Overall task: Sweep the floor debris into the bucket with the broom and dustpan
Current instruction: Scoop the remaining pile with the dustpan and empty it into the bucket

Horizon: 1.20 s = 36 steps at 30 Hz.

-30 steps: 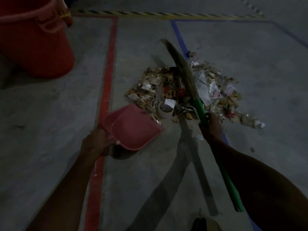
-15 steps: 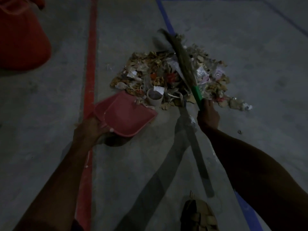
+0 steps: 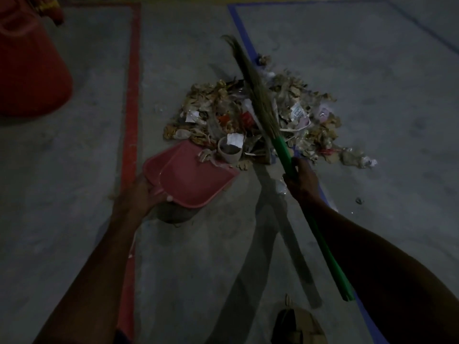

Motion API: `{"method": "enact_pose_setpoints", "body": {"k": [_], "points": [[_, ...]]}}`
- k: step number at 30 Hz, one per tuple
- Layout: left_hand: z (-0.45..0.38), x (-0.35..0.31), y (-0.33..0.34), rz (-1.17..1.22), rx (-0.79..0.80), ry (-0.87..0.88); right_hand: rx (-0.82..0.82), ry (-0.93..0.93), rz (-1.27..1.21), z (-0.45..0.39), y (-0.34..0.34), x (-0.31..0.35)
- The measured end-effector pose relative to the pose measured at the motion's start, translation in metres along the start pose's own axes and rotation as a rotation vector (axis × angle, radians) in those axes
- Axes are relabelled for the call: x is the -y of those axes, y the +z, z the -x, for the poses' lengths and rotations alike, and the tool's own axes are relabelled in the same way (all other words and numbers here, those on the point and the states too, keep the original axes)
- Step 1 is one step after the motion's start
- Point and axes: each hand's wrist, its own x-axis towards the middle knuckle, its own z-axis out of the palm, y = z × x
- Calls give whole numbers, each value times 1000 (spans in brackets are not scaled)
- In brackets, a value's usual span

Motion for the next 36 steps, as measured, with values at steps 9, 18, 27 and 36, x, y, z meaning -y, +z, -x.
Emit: {"method": "enact_pose_setpoints", "body": {"k": [9, 18, 27, 36], "points": [[-3, 3, -1, -24, -3, -18, -124, 27, 110, -39, -24, 10], [1, -11, 3, -35, -58, 44, 88, 18, 217, -32, -13, -3], [2, -18, 3, 47, -16, 63, 197, -37, 89, -3, -11, -2], [-5, -28, 13, 71, -59, 160, 216, -78, -24, 38, 24, 7]]}}
